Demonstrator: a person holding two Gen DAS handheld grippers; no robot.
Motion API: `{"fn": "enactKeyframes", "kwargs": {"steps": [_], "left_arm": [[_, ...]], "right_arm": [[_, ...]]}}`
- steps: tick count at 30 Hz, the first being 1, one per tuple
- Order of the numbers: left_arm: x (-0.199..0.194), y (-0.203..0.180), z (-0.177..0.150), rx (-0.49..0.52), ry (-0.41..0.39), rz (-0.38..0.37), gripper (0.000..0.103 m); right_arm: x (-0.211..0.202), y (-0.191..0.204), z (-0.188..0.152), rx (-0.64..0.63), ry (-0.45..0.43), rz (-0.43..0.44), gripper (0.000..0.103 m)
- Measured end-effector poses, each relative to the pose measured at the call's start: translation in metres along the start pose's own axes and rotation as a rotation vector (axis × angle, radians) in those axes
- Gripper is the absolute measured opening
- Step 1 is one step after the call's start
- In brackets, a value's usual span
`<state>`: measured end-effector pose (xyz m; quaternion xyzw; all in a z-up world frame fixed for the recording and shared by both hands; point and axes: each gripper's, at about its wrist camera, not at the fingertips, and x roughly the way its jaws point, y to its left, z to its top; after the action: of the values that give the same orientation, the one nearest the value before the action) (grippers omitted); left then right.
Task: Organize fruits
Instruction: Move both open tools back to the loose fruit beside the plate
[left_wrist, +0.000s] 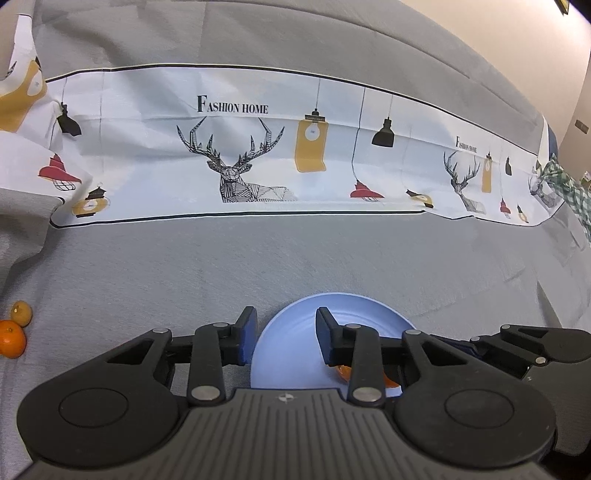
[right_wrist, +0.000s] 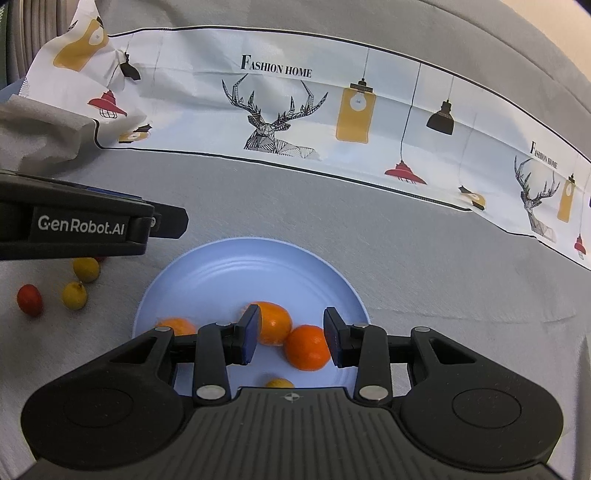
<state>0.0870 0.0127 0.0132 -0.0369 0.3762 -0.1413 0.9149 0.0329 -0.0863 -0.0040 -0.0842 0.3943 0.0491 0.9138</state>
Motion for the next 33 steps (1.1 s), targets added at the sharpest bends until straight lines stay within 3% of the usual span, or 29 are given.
{"fn": "enactKeyframes", "kwargs": {"steps": [5, 12, 17, 22, 26, 29, 33], "left_arm": [[-0.005, 0.007, 0.002, -0.005, -0.012, 0.017, 0.035], [-0.011, 0.022, 0.004, -0.035, -0.027, 0.068, 0.018], [-0.013, 0.037, 0.006, -0.061, -0.025, 0.148, 0.018], [-0.016, 0.054, 0.007, -0.092, -0.031, 0.230, 0.018], [-0.018, 0.061, 0.007, -0.080, -0.046, 0.339, 0.019], [-0.017, 0.068, 0.005, -0.079, -0.052, 0.470, 0.019], [-0.012, 0.084, -0.001, -0.127, -0.038, 0.602, 0.020]], "right_arm": [[-0.003, 0.006, 0.004, 0.017, -0.030, -0.006, 0.039], [-0.007, 0.010, 0.013, 0.081, -0.076, -0.011, 0.039], [-0.011, 0.016, 0.017, 0.126, -0.112, -0.010, 0.036], [-0.012, 0.025, 0.021, 0.154, -0.137, 0.015, 0.026], [-0.011, 0.037, 0.023, 0.158, -0.149, 0.038, 0.026], [-0.010, 0.043, 0.023, 0.165, -0.160, 0.045, 0.026], [-0.007, 0.042, 0.024, 0.194, -0.173, 0.031, 0.026]]}}
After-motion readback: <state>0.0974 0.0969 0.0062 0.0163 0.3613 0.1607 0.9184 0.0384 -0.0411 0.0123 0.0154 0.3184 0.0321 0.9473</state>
